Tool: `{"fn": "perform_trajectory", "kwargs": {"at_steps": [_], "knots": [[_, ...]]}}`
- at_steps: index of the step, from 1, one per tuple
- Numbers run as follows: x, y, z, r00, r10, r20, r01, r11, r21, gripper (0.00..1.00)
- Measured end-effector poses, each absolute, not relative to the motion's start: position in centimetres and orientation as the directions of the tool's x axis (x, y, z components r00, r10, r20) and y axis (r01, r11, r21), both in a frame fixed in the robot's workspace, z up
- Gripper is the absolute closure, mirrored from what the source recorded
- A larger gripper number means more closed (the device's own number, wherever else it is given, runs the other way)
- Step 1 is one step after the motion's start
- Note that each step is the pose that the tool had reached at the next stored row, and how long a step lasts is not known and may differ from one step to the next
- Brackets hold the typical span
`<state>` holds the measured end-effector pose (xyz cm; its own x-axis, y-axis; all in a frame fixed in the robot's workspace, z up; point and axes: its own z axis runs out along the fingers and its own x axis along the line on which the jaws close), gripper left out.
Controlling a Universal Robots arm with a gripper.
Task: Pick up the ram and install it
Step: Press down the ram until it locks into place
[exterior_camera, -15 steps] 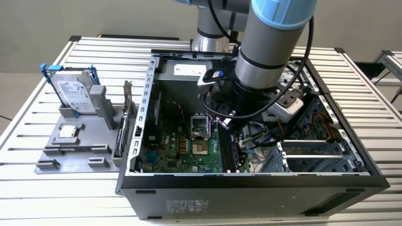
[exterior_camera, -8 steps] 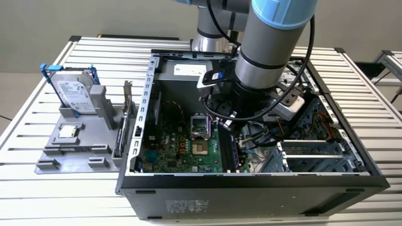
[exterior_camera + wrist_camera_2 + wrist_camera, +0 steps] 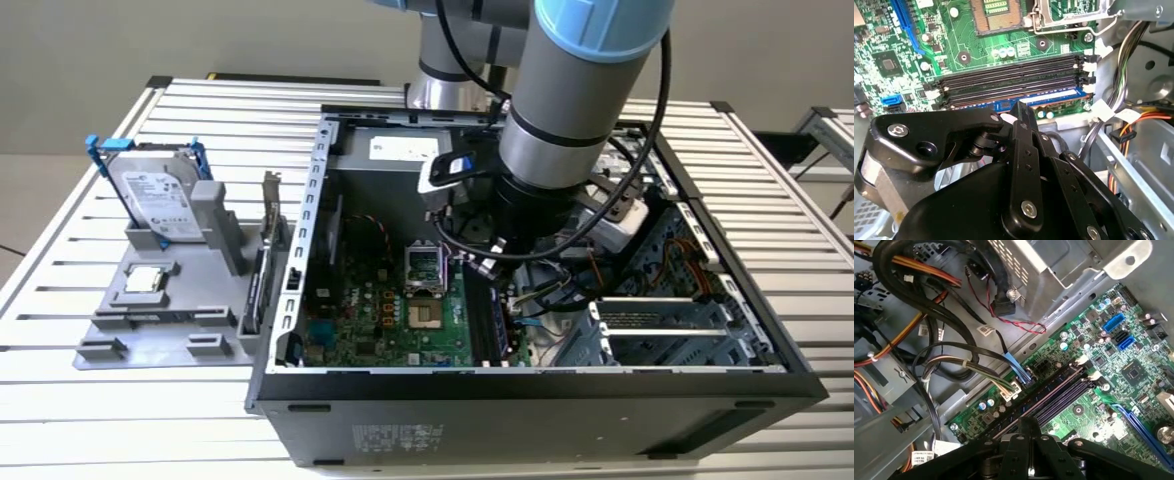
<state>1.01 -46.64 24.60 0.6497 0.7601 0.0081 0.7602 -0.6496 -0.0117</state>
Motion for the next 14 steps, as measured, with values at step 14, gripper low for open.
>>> {"fn": "perform_trajectory", "kwargs": {"at_steps": [14], "knots": [[1.00,-46.56,24.60,0.539,0.842,0.008,0.842,-0.539,-0.012,1.00]]}}
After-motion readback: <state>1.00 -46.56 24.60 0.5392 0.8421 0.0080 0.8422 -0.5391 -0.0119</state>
